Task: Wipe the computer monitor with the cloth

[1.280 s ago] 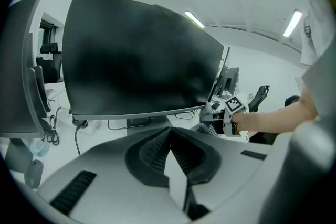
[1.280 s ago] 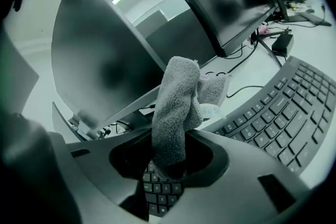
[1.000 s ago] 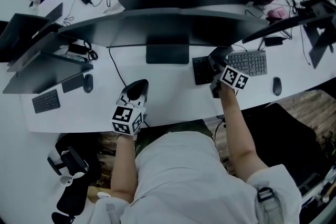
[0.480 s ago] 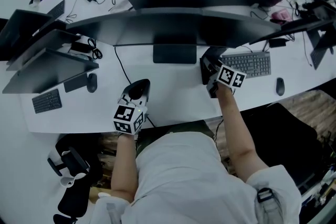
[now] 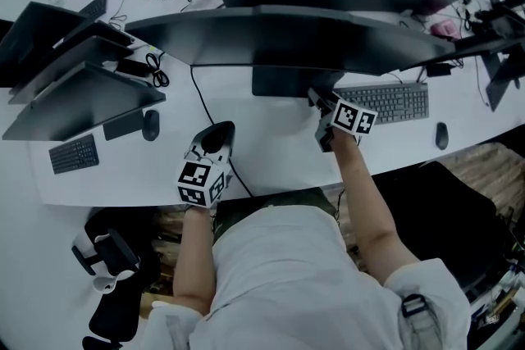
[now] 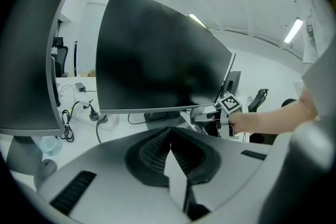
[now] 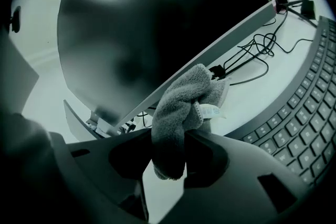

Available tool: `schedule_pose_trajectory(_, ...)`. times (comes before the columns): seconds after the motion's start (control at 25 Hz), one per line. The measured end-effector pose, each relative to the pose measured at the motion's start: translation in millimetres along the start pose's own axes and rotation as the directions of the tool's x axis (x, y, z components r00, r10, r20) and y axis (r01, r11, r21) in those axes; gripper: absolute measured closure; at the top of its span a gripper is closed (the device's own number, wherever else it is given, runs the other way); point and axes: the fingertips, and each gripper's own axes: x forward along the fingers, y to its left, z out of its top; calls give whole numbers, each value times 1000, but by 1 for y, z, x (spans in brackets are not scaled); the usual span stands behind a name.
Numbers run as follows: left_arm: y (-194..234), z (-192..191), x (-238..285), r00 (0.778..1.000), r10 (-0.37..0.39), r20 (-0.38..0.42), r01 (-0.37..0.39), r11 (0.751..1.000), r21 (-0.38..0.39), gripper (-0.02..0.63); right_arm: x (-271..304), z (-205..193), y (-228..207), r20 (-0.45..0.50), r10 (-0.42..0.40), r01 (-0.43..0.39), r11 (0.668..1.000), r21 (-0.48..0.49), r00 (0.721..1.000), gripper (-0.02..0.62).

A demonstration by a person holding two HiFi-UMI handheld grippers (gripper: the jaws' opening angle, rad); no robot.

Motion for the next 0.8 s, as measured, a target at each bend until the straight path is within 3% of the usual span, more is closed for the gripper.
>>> schedule_pose_trajectory(0.8, 71, -19, -49, 999, 13, 33, -12, 999, -39, 603, 71, -42, 90, -66, 51, -54, 998, -41, 997, 436)
